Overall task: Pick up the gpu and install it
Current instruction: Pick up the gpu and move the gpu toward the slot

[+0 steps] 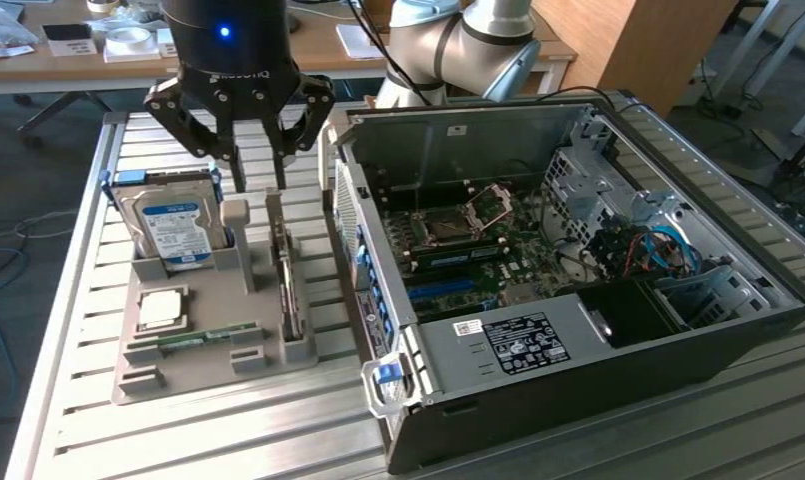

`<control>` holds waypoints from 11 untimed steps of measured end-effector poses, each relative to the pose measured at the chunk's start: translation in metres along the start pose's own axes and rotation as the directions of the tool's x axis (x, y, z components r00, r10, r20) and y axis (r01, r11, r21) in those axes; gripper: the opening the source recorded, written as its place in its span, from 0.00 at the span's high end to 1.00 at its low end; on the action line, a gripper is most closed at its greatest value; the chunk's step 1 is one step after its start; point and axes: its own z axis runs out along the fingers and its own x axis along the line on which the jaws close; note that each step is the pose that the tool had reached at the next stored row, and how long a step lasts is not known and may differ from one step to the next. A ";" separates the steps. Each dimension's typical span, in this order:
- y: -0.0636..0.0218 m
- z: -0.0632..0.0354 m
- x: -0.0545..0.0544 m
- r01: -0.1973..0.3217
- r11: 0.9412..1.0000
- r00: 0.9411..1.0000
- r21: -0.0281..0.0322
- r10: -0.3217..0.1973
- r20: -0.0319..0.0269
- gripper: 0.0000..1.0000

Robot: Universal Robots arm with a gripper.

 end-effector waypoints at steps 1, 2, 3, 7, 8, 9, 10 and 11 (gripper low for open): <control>0.0000 0.0000 0.000 0.000 1.000 1.000 0.000 0.000 0.000 0.58; 0.0000 0.0000 0.000 0.000 1.000 1.000 0.000 0.000 0.000 0.58; 0.0000 0.0006 0.000 0.000 1.000 1.000 0.000 0.000 0.000 0.58; -0.0003 0.0072 0.000 0.000 1.000 1.000 0.000 0.000 0.000 0.58; -0.0004 0.0090 0.000 0.000 1.000 1.000 0.000 0.000 0.000 0.58; -0.0005 0.0108 0.000 0.000 1.000 1.000 0.000 0.000 0.000 0.58; -0.0006 0.0126 0.000 0.000 1.000 1.000 0.000 0.000 0.000 0.58; -0.0006 0.0144 0.000 0.000 1.000 1.000 0.000 0.000 0.000 0.58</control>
